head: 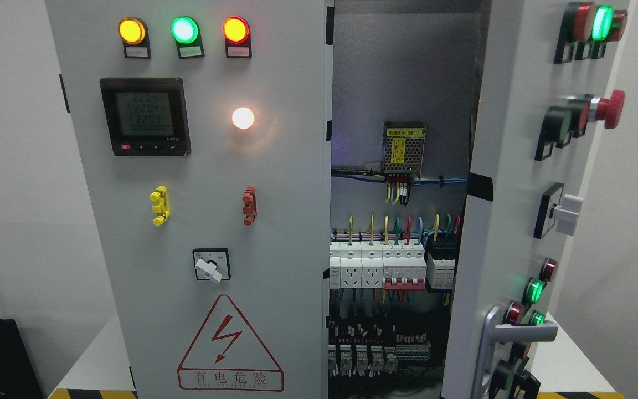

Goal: Open door with both hands

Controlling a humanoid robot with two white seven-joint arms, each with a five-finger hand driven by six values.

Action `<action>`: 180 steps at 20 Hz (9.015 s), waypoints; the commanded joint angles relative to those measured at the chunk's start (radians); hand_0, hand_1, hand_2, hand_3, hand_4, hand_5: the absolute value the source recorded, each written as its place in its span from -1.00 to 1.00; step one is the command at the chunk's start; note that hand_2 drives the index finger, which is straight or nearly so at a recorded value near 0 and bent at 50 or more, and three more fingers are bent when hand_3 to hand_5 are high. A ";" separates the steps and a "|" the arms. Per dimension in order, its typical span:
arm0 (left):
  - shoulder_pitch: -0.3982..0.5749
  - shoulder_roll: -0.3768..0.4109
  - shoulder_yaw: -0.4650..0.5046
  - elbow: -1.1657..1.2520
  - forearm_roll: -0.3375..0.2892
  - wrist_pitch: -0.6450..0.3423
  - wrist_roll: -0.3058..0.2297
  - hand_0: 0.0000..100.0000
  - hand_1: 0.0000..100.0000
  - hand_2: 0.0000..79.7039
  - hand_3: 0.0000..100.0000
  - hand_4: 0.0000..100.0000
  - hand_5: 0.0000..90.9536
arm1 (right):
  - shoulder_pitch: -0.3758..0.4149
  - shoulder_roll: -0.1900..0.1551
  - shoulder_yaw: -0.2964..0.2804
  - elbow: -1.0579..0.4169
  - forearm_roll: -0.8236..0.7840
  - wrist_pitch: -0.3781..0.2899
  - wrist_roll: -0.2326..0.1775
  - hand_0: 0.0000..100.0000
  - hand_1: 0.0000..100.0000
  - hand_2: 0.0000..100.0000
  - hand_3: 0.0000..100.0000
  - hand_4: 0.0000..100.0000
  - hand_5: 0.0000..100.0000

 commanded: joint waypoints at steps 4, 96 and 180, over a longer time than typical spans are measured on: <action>0.365 0.625 0.508 -0.857 0.729 -0.278 -0.231 -0.76 -0.22 -1.00 -1.00 -1.00 -1.00 | 0.000 0.000 0.000 0.000 0.000 0.000 0.000 -0.76 -0.22 -1.00 -1.00 -1.00 -1.00; -2.076 -0.018 -1.415 -0.845 1.234 0.198 0.402 -0.76 -0.22 -1.00 -1.00 -1.00 -1.00 | -0.001 0.000 0.000 0.000 0.000 0.000 0.000 -0.76 -0.22 -1.00 -1.00 -1.00 -1.00; 0.435 0.203 0.123 -0.977 -0.036 -0.315 0.401 -0.76 -0.22 -1.00 -1.00 -1.00 -1.00 | -0.015 0.001 0.000 -0.061 -0.003 -0.001 0.000 -0.76 -0.22 -1.00 -1.00 -1.00 -1.00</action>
